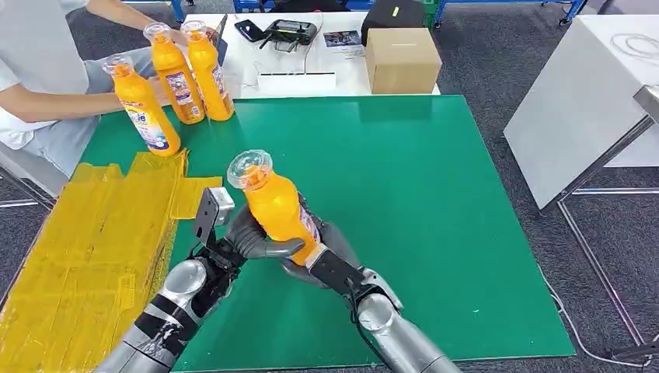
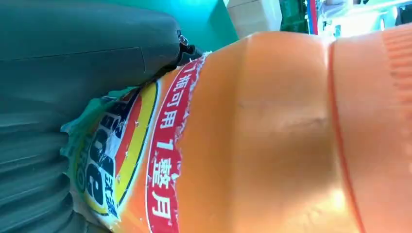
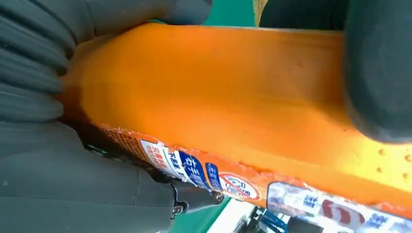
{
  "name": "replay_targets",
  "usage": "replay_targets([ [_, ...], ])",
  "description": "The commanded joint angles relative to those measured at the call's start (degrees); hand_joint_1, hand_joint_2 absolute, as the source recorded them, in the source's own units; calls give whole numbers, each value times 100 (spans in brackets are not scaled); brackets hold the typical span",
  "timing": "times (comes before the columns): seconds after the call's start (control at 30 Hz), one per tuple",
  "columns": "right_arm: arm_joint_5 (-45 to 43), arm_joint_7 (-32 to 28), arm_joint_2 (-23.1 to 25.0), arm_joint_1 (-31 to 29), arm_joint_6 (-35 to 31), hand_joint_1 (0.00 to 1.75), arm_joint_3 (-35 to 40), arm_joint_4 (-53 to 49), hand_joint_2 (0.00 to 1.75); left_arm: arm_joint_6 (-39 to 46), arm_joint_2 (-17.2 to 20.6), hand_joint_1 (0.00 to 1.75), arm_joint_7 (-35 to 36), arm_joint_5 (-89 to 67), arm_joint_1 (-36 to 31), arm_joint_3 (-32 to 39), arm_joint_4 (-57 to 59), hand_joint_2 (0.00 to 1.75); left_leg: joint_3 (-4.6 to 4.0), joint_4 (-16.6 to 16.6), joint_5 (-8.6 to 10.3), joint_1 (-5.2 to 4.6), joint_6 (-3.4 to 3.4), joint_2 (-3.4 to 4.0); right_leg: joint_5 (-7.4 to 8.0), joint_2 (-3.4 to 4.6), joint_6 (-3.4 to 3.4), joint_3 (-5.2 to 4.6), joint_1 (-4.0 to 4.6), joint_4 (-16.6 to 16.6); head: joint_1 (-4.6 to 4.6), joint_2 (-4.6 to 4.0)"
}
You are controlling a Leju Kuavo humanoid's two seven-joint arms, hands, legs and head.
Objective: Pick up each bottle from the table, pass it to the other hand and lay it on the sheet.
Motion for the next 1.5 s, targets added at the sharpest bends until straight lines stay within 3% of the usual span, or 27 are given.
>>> replay_targets([
  [0.03,25,10,-73,-98,24,175,266,404,175,32,-106,175,11,74,-287,85,83,175,4,0,-2,4,-2,-7,-2,-5,-4,8,4,-4,0,0],
  [0.4,6,-15,-88,-82,-83,175,226,346,175,134,-103,175,-25,157,-259,100,-6,175,7,1,-3,7,-3,-9,-3,-7,-5,12,7,-5,0,0],
  [0.43,-17,-55,-99,-54,-155,51,171,242,175,210,-85,175,-58,95,-270,105,-44,175,3,0,-2,5,-2,-7,-2,-6,-4,7,5,-4,0,0],
  [0.47,-35,-85,-103,-26,-197,0,140,161,175,258,-68,175,-69,56,-272,111,-61,175,10,2,-5,8,-3,-10,-5,-7,-7,17,8,-5,0,0],
  [0.6,-52,-166,-260,233,-416,0,-6,-723,175,1027,107,175,-209,-679,-349,235,-148,175,0,2,-1,5,-2,-10,-2,-8,-4,4,5,-2,2,0],
  [0.67,-42,-213,-349,366,-508,0,-89,-1201,175,1838,236,175,-326,-1524,-444,321,-127,175,4,6,-6,6,-3,-7,-6,-4,-7,8,6,1,0,0],
  [0.7,26,-216,-363,440,-663,0,-162,-1452,175,2631,294,175,-273,-2335,-519,405,-39,175,1,5,-4,3,-3,-8,-5,-5,-6,4,4,3,0,0],
  [0.93,279,-223,-503,603,-1011,0,-329,-2383,175,3750,534,175,-37,-3730,-877,1124,848,175,3,-1,0,4,-3,-5,-1,-3,-5,3,4,-1,2,0],
  [1.5,276,-222,-520,621,-1010,0,-336,-2414,175,3740,526,175,-48,-3736,-882,1139,872,175,5,0,-1,2,-3,-3,-2,-2,-5,6,3,-1,2,0],
])
